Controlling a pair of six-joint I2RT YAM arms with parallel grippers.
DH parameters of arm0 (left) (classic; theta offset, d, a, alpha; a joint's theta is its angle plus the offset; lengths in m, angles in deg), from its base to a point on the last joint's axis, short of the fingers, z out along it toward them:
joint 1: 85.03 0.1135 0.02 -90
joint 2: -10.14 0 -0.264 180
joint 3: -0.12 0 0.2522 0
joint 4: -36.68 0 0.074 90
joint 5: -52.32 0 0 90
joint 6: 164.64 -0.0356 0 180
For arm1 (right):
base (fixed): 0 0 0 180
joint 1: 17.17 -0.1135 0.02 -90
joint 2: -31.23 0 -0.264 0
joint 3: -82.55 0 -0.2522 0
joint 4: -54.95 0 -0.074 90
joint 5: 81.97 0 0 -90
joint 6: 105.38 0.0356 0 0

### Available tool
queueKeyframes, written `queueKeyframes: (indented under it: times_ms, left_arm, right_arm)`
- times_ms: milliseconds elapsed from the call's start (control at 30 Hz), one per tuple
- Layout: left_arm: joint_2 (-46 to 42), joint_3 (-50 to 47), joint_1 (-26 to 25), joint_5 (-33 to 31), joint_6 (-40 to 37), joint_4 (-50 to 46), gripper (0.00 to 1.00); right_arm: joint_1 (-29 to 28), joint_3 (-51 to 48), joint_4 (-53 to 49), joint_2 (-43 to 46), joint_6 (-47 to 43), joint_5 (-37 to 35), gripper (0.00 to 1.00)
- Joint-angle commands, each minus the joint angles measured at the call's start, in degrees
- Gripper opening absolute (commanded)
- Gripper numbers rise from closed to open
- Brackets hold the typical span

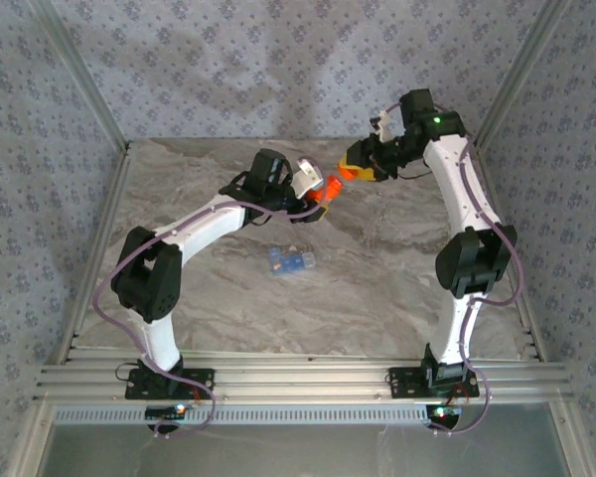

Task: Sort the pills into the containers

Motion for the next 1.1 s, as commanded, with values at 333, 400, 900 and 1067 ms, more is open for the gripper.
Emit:
queueKeyframes:
  times_ms: [333, 400, 900, 1067]
  left_arm:
    - [-3.12, 2.69, -0.55, 0.31, -0.98, 0.38, 0.00]
    - [-3.55, 2.86, -0.68, 0.30, -0.98, 0.53, 0.00]
    - [-6.66, 2.92, -1.26, 1.04, -1.43, 0.94, 0.00]
    - [-6.81, 3.22, -1.23, 2.12, -2.02, 0.52, 0.00]
  right_arm:
    - [-0.92, -3.09, -0.67, -1.76, -2.11, 3.56, 0.42]
    - [-1.00, -3.42, -1.02, -2.05, -2.35, 4.32, 0.42]
    - [-0.78, -3.81, -0.28, -3.35, -2.84, 8.30, 0.41]
    - [-0.95, -3.64, 0.93, -3.88, -2.46, 10.90, 0.41]
